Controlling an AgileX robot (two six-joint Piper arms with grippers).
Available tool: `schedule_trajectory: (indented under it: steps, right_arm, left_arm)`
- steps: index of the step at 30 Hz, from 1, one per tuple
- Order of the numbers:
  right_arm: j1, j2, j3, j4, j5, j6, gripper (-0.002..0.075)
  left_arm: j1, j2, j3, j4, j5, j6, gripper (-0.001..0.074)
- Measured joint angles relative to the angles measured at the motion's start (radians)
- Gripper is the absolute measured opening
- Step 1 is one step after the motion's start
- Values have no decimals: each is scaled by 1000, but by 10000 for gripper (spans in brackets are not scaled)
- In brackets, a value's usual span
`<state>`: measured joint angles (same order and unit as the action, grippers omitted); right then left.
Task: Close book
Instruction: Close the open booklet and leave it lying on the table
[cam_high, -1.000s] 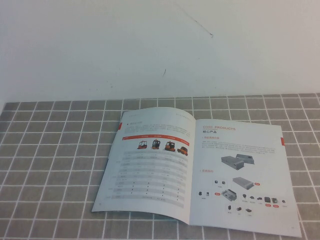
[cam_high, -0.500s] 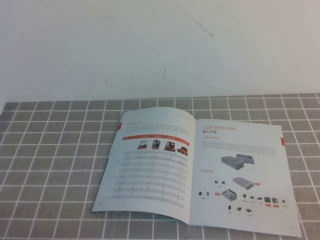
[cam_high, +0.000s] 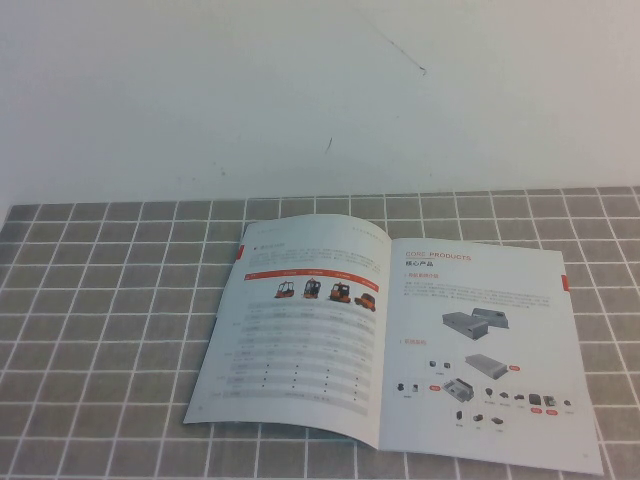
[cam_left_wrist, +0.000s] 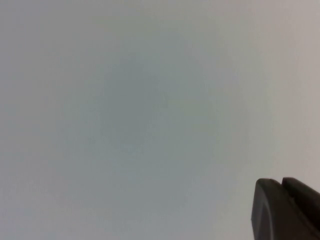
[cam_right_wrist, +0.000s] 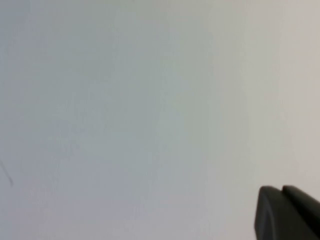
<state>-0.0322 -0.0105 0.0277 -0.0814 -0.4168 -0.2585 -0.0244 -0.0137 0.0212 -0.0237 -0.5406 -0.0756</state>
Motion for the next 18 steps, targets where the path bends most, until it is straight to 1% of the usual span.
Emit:
schedule_trajectory:
  steps: [2,5,10,13,15,18]
  right_arm:
    - [0,0,0,0,-56,45,-1]
    - [0,-1,0,0,-111,90,-1]
    - [0,-1,0,0,-128,108,-1]
    - [0,-1,0,0,-128,114,-1]
    - [0,-1,0,0,-119,137,-1]
    - [0,-1,-26,0,-10,180,-1]
  left_arm:
    - [0,0,0,0,-113,0,-2]
    - [0,0,0,0,-233,0,-2]
    - [0,0,0,1,-347,2,-2]
    - [0,0,0,-7,-347,15,-2]
    - [0,0,0,-11,-318,23,-2]
    - [0,0,-10,4,-198,34,-2]
